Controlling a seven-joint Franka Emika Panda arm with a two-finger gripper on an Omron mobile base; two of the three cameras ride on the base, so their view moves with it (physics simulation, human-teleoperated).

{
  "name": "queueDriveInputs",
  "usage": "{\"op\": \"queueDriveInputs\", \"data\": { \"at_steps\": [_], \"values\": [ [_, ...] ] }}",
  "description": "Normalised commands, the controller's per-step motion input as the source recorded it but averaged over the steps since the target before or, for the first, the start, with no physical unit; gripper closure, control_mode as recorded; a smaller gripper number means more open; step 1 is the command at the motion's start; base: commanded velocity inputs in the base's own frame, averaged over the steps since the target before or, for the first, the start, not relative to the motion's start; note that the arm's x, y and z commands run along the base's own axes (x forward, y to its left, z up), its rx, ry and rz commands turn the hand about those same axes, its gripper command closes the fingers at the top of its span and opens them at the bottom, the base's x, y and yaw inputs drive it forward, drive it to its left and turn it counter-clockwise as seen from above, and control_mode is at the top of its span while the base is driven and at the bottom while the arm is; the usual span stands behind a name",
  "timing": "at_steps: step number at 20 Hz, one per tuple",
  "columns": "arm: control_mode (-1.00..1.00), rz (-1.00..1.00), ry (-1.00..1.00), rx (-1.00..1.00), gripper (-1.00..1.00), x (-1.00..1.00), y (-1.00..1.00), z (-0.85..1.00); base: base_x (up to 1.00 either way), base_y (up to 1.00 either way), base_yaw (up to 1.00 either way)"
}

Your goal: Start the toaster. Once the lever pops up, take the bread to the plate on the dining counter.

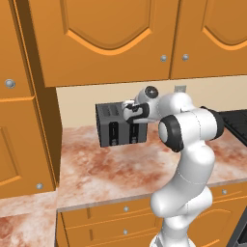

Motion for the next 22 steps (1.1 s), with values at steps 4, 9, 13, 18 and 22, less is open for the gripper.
{"op": "queueDriveInputs", "data": {
  "at_steps": [4,9,13,18,22],
  "values": [
    [-1.00,0.00,0.03,0.00,-1.00,0.00,0.00,0.00,0.00,0.00,0.00],
    [-1.00,0.00,0.00,0.00,-1.00,0.00,0.00,0.00,0.00,0.00,0.00],
    [-1.00,0.00,0.00,0.00,1.00,0.00,0.02,0.00,0.00,0.00,0.00],
    [-1.00,0.00,0.00,0.00,1.00,0.00,0.00,0.00,0.00,0.00,0.00],
    [-1.00,0.00,0.00,0.00,1.00,0.00,0.00,0.00,0.00,0.00,0.00]
  ]
}}
